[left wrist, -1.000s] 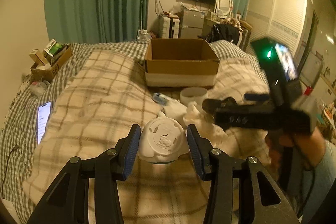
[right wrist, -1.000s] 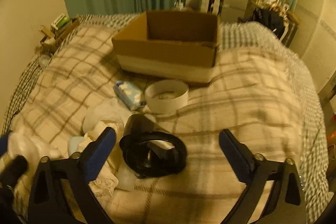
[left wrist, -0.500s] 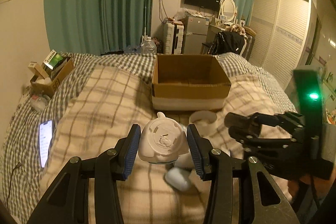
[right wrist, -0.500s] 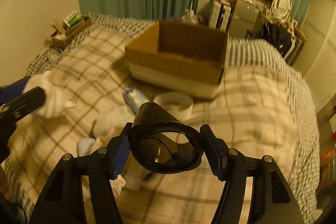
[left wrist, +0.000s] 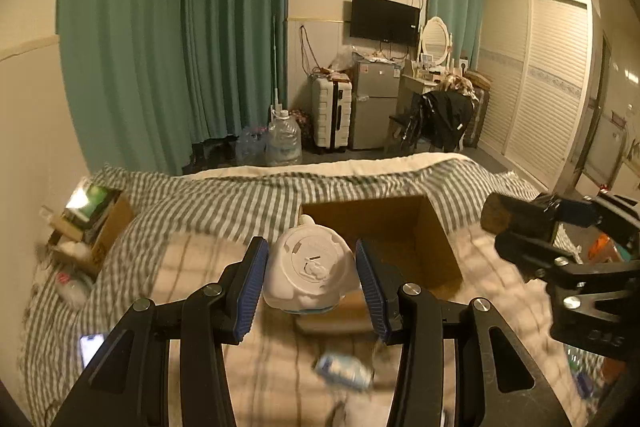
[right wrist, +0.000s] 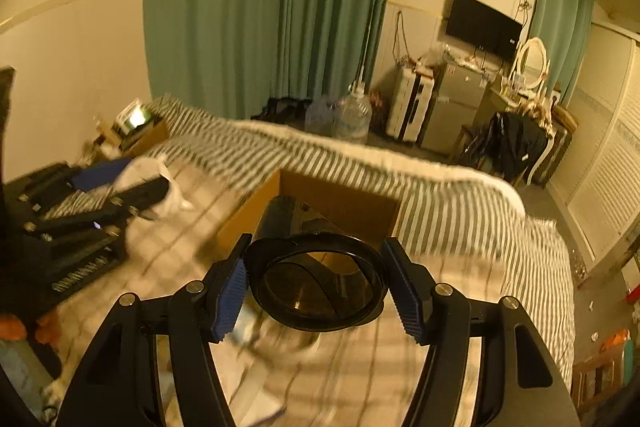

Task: Organize objects
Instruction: 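Lower the plush toy into the box with the left gripper while the right drops the black ring in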

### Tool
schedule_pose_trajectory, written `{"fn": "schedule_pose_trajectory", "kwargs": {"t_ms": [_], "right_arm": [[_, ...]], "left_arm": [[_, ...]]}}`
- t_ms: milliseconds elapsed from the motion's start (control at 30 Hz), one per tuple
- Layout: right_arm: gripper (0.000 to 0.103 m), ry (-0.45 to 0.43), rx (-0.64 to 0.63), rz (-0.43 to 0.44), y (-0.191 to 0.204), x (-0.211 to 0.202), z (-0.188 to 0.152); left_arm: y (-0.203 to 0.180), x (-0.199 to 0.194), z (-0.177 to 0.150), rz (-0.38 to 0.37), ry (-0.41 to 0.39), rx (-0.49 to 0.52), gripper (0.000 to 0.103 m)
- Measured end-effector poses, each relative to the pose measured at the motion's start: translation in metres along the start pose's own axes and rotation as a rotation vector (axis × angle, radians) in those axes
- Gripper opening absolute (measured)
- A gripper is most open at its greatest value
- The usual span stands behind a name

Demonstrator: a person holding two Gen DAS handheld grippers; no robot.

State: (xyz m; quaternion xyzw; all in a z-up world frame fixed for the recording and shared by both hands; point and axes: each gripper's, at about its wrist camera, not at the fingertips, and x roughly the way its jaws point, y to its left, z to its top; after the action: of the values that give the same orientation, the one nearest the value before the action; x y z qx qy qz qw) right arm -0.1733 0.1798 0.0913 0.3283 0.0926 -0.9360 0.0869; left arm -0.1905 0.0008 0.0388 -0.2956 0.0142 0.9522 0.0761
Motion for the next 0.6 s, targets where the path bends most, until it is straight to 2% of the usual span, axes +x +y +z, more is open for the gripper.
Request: {"fn": "schedule_pose_trajectory", "kwargs": {"t_ms": [133, 267, 600], "right_arm": [[0.063, 0.000, 0.017, -0.012, -0.014, 0.031, 0.031], [0.063, 0.042, 0.036, 0.002, -0.028, 0.081, 0.043], [0.063, 0.160, 0.075, 0.067, -0.046, 0.187, 0.021]], "left_arm": [[-0.002, 0.048, 0.022, 0.003, 0.040, -0.005, 0.046], [0.000, 0.096, 0.028, 0.011, 0.077, -0.001, 0.046], [0.000, 0.184, 0.003, -0.034, 0.167, 0.037, 0.046]]}}
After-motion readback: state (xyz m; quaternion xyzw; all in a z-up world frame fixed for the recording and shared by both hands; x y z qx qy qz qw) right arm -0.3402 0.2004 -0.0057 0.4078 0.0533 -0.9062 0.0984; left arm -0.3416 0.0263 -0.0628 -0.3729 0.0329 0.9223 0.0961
